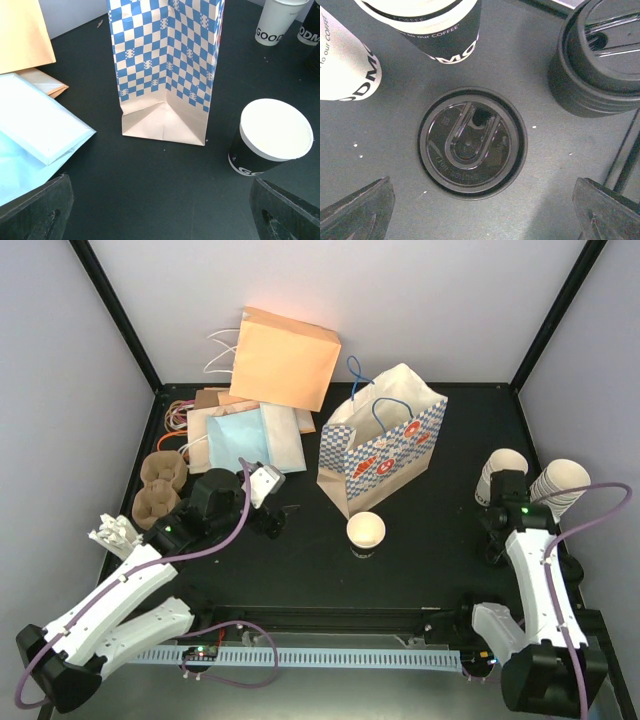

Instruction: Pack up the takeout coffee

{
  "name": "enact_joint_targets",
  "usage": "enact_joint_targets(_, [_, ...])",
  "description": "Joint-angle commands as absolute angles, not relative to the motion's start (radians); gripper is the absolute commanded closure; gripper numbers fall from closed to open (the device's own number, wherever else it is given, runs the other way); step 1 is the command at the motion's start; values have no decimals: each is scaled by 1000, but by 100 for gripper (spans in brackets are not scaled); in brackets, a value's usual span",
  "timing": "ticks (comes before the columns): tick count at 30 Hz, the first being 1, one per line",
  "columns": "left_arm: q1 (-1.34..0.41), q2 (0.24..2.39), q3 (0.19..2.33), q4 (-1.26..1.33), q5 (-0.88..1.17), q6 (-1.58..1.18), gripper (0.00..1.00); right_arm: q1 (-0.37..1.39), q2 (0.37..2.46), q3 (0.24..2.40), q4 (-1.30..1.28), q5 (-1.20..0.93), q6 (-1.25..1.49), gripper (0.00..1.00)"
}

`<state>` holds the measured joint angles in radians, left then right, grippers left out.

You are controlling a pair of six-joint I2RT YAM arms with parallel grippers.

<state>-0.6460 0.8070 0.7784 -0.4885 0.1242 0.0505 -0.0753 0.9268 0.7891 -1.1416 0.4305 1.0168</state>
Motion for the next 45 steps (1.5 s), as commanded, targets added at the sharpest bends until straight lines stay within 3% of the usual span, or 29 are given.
enact_joint_targets(1, [-653, 803, 774, -456, 147, 49, 1, -138, 918, 768, -1074, 314, 966, 0])
enact_joint_targets(7, [-659, 834, 781, -466, 145, 45, 1, -258, 967, 709, -979, 150, 905, 2])
enact_joint_targets(10, [-663, 842, 781, -466, 139, 45, 1, -280, 985, 702, -940, 121, 874, 12])
enact_joint_targets(19, [-669, 860, 785, -469, 125, 49, 1, -295, 1012, 719, -948, 159, 863, 18])
enact_joint_targets(39, [-671, 873, 787, -469, 121, 52, 1, -369, 1023, 726, -942, 180, 831, 21])
enact_joint_targets(45, [-672, 874, 788, -466, 123, 54, 1, -376, 1061, 738, -942, 169, 820, 14])
